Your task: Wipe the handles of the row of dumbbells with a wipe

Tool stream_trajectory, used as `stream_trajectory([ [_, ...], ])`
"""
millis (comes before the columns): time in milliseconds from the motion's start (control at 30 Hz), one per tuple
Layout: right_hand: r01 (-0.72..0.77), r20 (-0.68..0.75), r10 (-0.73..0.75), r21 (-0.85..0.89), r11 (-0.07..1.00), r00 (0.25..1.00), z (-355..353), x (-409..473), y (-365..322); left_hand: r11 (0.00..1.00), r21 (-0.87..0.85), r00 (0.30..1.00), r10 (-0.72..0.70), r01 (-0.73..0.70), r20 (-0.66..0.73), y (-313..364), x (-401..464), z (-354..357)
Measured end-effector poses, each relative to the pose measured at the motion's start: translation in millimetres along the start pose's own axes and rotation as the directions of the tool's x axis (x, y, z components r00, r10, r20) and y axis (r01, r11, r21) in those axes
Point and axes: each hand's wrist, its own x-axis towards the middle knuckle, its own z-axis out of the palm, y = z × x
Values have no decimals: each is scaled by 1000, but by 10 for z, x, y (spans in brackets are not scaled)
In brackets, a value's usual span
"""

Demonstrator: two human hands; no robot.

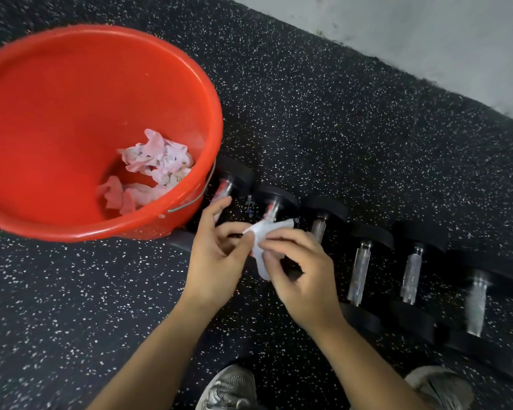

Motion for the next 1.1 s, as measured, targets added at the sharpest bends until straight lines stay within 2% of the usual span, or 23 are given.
stream_trajectory([
  [67, -107, 23, 107, 35, 994, 994, 20, -6, 0, 1000, -16, 1000, -7, 7, 1, -33, 9, -32],
  [133, -237, 107, 230, 57, 970, 967, 58, -9, 5, 1000, -30, 1000, -9, 9, 14, -49, 3, -44],
  [267, -349, 265, 291, 211, 913, 919, 161, -29, -34, 999, -47, 1000, -16, 16, 15, -82, -8, -78],
  [333, -343, 252, 288, 212, 915, 924, 196, -39, -76, 1000, -30, 1000, -9, 9, -2, -113, -7, -98],
  [533, -274, 64, 267, 141, 951, 962, 306, -9, -79, 999, 46, 997, 19, -16, -71, -245, 11, -176],
  [633, -269, 58, 264, 116, 956, 963, 343, 34, -60, 998, 49, 997, 45, -42, -69, -246, -3, -231],
  [800, -232, 65, 223, 188, 954, 973, 452, 85, 9, 995, 91, 998, 43, -38, -54, -289, -3, -327],
  [900, -267, 141, 239, 234, 935, 961, 521, 86, 74, 997, 71, 996, 16, -10, -82, -328, 33, -376],
  [1000, -398, 304, 298, 353, 847, 905, 593, 65, 137, 998, 65, 991, -1, 10, -135, -361, 95, -425],
  [1100, -468, 381, 329, 367, 804, 864, 653, 54, 218, 996, 80, 988, -23, 36, -153, -420, 142, -482],
])
